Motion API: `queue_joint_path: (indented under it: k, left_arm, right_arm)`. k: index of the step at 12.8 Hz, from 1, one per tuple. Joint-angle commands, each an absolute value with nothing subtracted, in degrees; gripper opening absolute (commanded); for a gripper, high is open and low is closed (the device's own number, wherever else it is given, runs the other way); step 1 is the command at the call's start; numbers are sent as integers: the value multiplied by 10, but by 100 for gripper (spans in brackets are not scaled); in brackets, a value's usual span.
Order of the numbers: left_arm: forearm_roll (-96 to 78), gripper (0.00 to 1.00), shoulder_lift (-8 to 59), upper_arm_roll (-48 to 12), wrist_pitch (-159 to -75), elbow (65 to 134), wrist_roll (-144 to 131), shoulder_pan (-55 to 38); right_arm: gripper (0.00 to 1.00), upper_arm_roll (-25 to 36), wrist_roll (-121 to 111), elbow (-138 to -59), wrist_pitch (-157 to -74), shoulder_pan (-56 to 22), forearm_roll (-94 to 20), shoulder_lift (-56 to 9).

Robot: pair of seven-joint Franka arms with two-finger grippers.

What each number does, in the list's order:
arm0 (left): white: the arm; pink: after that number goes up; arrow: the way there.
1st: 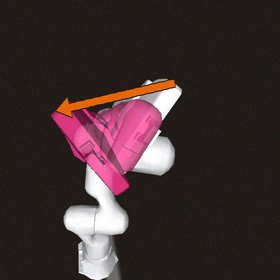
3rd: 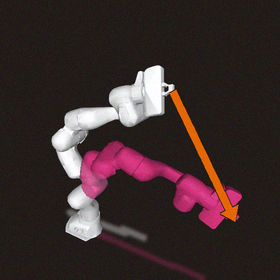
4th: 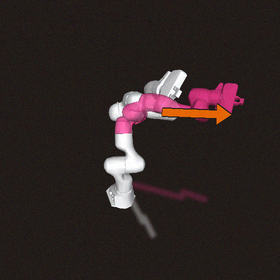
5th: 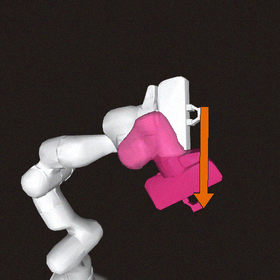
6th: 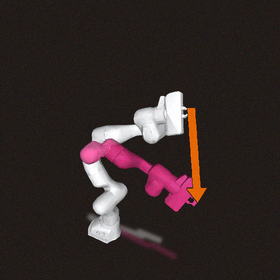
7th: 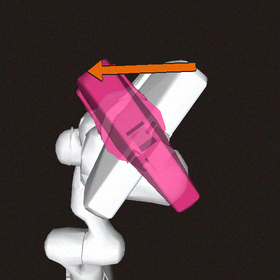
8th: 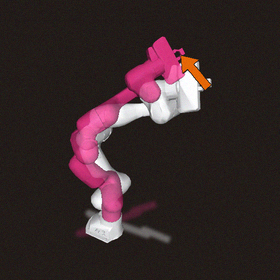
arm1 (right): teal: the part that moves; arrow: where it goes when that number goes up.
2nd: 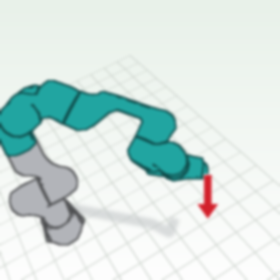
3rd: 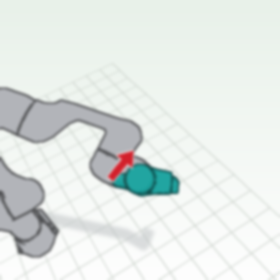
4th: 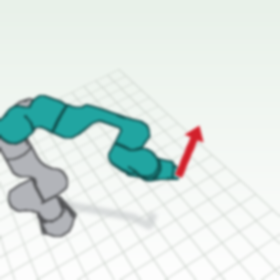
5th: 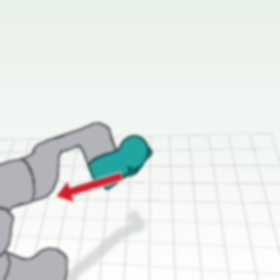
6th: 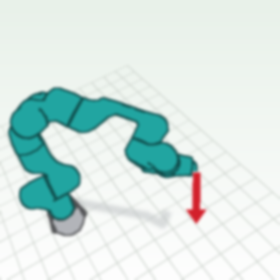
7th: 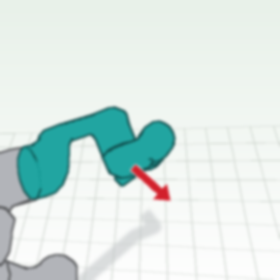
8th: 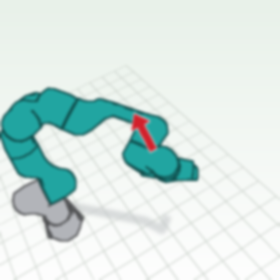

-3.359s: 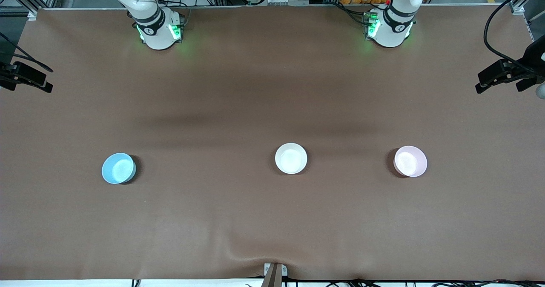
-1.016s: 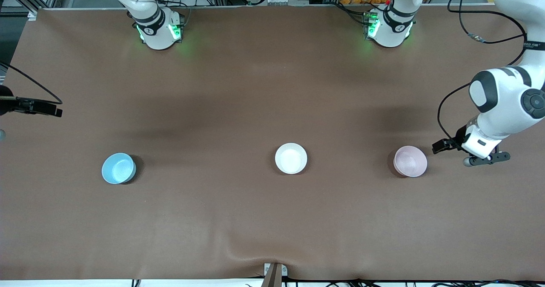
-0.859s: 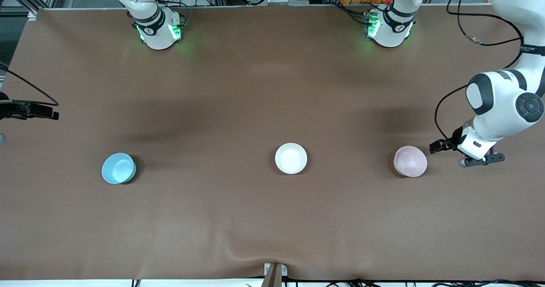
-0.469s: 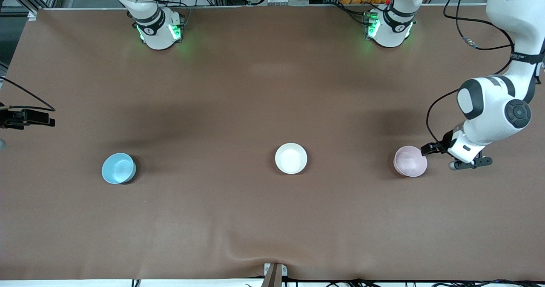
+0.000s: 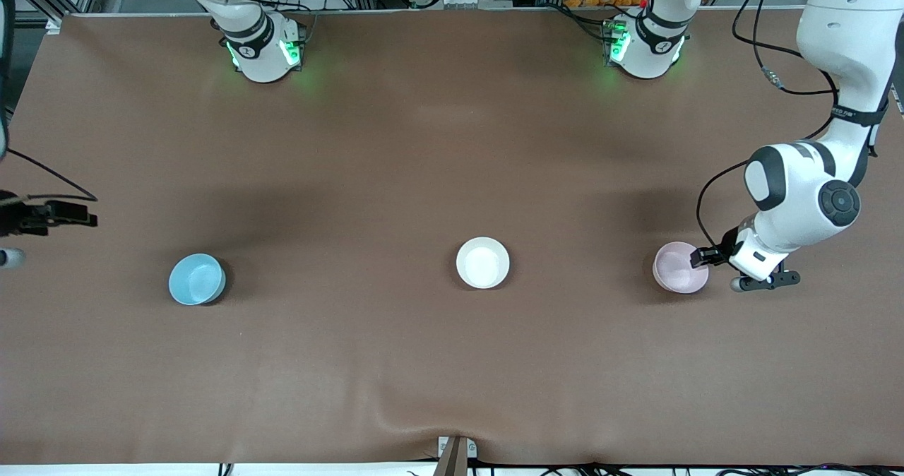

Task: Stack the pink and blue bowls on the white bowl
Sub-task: 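Carry the pink bowl onto the white bowl while the right gripper reaches the blue bowl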

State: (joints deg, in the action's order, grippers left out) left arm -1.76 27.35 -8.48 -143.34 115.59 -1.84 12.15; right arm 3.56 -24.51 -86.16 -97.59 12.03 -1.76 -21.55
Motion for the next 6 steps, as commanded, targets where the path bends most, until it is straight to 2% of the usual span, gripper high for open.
queue_joint_path:
  k: [1,3,6]
  left_arm:
    - [-31,36,290,-86,-1452,1148,-9,125]
    - [-31,0,293,-86,-1453,1148,-9,128]
    - [-31,0,289,-90,-1453,1150,-17,124]
  right_arm:
    - [100,30,-254,-851,-998,120,-24,-245]
    - [100,31,-228,-866,-1020,107,-23,-257]
    - [100,30,-186,-924,-1121,105,-24,-272]
